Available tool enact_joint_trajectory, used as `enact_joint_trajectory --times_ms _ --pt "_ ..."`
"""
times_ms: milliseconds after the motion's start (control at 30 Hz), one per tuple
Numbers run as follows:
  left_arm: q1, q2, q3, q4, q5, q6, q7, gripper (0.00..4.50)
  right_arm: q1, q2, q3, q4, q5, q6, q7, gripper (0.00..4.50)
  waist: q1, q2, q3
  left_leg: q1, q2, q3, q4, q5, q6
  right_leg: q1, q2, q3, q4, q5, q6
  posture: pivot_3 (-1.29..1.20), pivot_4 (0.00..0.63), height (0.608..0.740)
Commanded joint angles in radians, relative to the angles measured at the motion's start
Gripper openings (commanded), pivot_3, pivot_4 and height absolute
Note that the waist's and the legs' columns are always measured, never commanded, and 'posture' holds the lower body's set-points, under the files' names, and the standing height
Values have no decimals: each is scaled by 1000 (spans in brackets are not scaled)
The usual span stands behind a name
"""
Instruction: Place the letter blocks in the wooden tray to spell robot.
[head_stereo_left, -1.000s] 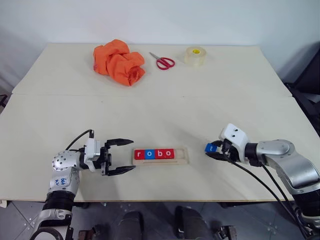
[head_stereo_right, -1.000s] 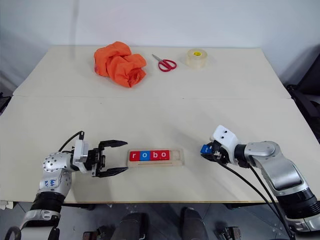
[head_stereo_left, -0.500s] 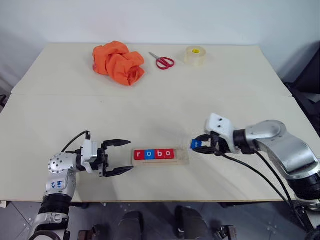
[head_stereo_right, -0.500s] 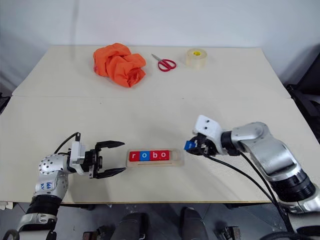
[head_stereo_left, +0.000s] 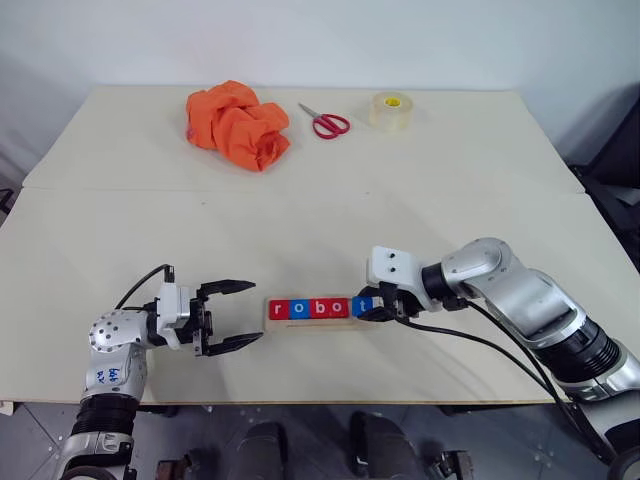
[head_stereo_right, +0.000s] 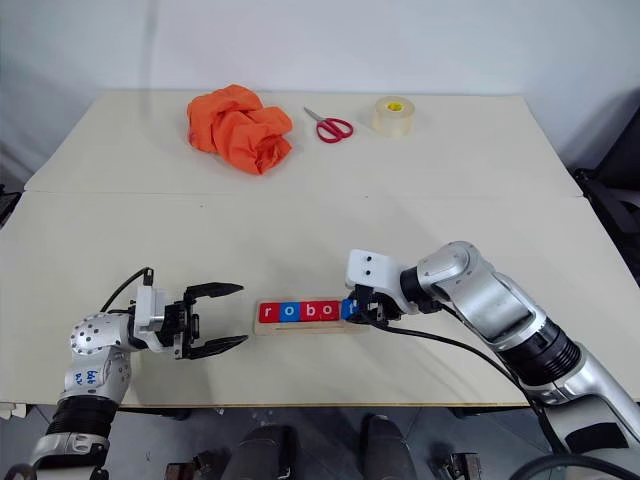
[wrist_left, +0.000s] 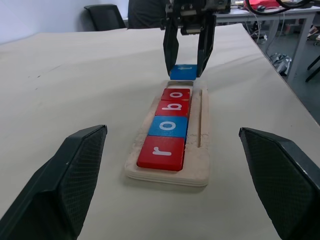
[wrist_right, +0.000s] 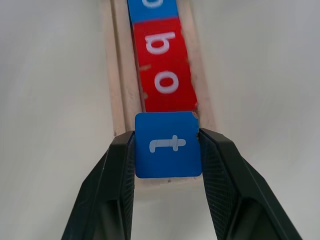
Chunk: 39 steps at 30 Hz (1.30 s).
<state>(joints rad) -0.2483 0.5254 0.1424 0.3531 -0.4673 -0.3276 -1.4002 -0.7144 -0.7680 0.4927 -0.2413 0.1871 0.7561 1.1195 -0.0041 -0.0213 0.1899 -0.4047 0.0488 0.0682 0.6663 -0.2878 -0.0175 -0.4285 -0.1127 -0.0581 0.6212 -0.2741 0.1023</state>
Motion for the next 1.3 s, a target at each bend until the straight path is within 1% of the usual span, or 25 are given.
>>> enact_joint_trajectory --times_ms 33,300,367,600,700,800,867,900,967,1067,1100,1167,1300 --pt "19 8 16 -47 -16 -6 13 4500 -20 14 -4 3 -16 -31 14 1459 0 0 0 0 0 0 0 0 0 0 0 0 0 0 0 0 150 740" --pt "28 8 14 -61 -16 -2 26 4500 -23 31 -6 29 -34 -51 30 1459 0 0 0 0 0 0 0 0 0 0 0 0 0 0 0 0 150 740" --pt "29 8 13 -63 -16 -3 28 4500 -21 34 -7 33 -36 -55 35 2210 0 0 0 0 0 0 0 0 0 0 0 0 0 0 0 0 150 740" --pt "38 6 12 -72 -18 -3 34 4500 -17 37 -34 -13 -9 -22 40 4487 0 0 0 0 0 0 0 0 0 0 0 0 0 0 0 0 150 740" --pt "39 6 13 -78 -20 4 41 4500 -15 32 -44 -22 -1 -17 42 4487 0 0 0 0 0 0 0 0 0 0 0 0 0 0 0 0 150 740" --pt "40 2 22 -100 19 19 132 4500 3 34 -73 -24 15 -51 39 4487 1 0 0 0 0 0 0 0 0 0 0 0 0 0 0 0 150 740" --pt "45 1 29 -127 37 18 189 4500 46 57 -172 -17 71 -132 29 4487 2 0 0 0 0 0 0 0 0 0 0 0 0 0 0 0 150 740" --pt "50 3 35 -142 45 26 224 4500 71 53 -220 -6 98 -182 46 4487 3 0 0 0 0 0 0 0 0 0 0 0 0 0 0 0 150 740" --pt "64 13 45 -170 73 45 294 4500 119 10 -283 28 123 -270 107 4487 6 0 0 0 0 0 0 0 0 0 0 0 0 0 0 0 150 740" --pt "94 26 64 -211 14 51 264 4500 167 -6 -368 103 169 -385 171 4487 3 0 0 0 -1 1 0 -1 0 1 -1 0 -1 0 1 0 150 740" --pt "105 34 77 -221 -5 64 258 4500 179 16 -427 137 223 -410 186 4487 3 0 0 0 -1 1 0 -1 0 1 -1 0 -2 0 1 0 150 740" --pt "138 56 118 -235 -45 77 243 4500 221 3 -507 224 273 -505 270 4487 1 0 0 1 0 1 0 -1 0 1 0 0 -1 0 1 0 150 740" --pt "181 94 170 -243 -108 84 179 4500 264 -40 -550 363 281 -611 398 4487 0 0 0 2 2 1 -1 -1 -1 1 2 0 -1 0 0 0 150 740"
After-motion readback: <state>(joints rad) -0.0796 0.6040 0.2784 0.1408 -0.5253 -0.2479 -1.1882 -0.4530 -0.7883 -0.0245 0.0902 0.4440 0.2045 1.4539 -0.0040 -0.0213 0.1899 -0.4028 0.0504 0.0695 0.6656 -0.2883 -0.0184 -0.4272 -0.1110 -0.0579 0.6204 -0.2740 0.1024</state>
